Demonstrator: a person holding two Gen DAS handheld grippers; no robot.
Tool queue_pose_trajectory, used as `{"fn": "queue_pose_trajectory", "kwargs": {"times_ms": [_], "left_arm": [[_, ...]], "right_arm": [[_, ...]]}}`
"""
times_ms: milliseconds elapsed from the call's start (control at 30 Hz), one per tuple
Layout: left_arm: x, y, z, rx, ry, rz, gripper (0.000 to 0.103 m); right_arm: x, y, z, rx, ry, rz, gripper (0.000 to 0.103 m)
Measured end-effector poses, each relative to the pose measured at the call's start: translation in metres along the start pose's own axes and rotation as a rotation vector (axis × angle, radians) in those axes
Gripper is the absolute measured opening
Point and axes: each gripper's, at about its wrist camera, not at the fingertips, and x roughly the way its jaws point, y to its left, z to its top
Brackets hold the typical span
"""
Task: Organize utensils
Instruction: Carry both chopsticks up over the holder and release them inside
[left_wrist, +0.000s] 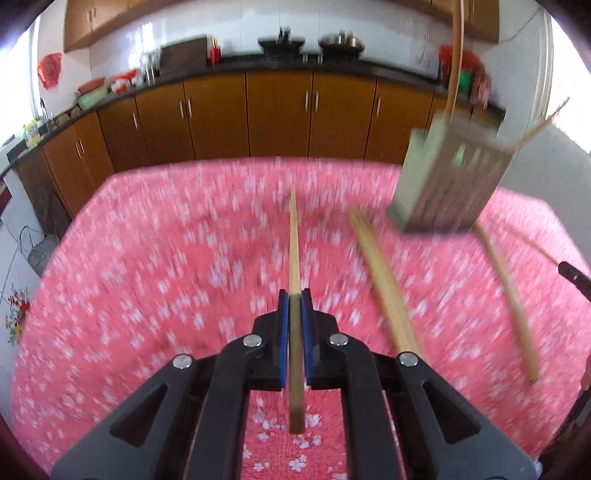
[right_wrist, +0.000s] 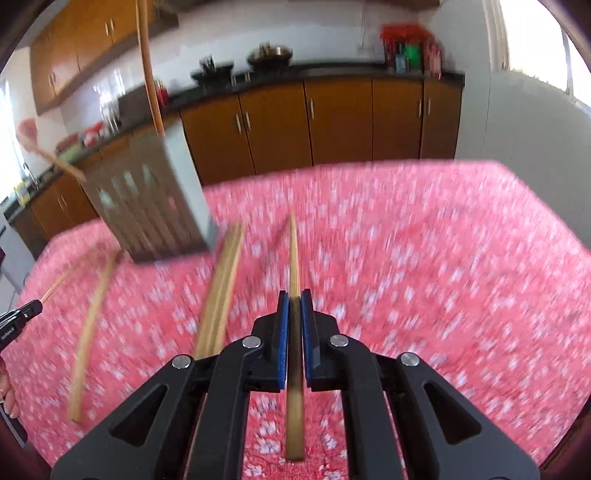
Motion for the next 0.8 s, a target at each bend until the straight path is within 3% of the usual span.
{"fn": "queue_pose_trajectory", "kwargs": {"times_ms": [167, 433, 800], "left_arm": [[-0.045, 0.002, 0.039, -0.044, -0.141, -0.037, 0.008], [-0.071, -0.002, 0.074, -0.054, -0.208, -0.064, 0.008], [-0.148, -0.048, 0.104, 0.051, -0.292, -0.256, 0.008]], "right_arm": [[-0.031, -0.002, 0.028, 0.007, -0.133, -0.004, 0.008], [-0.05, -0.006, 0.055, 0.036, -0.211, 0.017, 0.008], [-0.121, 0.023, 0.112, 0.029, -0.359, 0.269, 0.008]]}}
